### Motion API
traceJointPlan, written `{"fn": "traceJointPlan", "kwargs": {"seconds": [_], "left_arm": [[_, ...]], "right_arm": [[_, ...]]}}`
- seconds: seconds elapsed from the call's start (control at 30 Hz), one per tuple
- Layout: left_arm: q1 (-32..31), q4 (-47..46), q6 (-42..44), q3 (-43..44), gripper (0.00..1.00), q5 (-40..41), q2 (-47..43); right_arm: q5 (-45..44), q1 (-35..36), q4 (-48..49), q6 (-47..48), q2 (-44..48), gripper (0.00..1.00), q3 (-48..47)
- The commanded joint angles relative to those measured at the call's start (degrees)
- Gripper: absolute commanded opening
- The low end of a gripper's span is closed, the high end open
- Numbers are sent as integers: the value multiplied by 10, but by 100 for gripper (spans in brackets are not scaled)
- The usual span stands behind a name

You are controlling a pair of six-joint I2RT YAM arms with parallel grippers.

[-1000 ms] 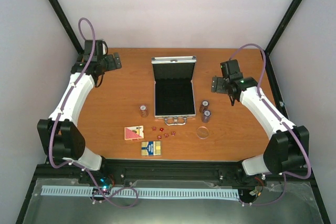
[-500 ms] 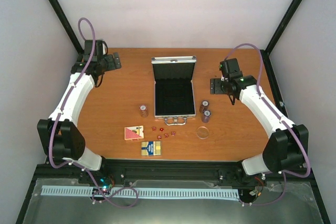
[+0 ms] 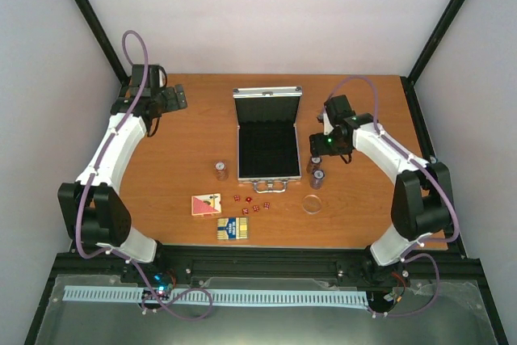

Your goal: Pack up texas hold em set

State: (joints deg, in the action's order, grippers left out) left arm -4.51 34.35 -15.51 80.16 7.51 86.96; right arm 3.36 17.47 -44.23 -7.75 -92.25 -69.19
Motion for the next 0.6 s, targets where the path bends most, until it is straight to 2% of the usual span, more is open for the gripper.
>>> {"fn": "traceJointPlan", "kwargs": {"seconds": [0.0,0.57], "left_arm": [[-1,-8,-6,3,100,0,-2],[-2,-6,-12,-1,100,7,6]], "right_arm": [[30,13,9,-5,-18,77,3],[6,30,16,-11,-86,72,9]]}}
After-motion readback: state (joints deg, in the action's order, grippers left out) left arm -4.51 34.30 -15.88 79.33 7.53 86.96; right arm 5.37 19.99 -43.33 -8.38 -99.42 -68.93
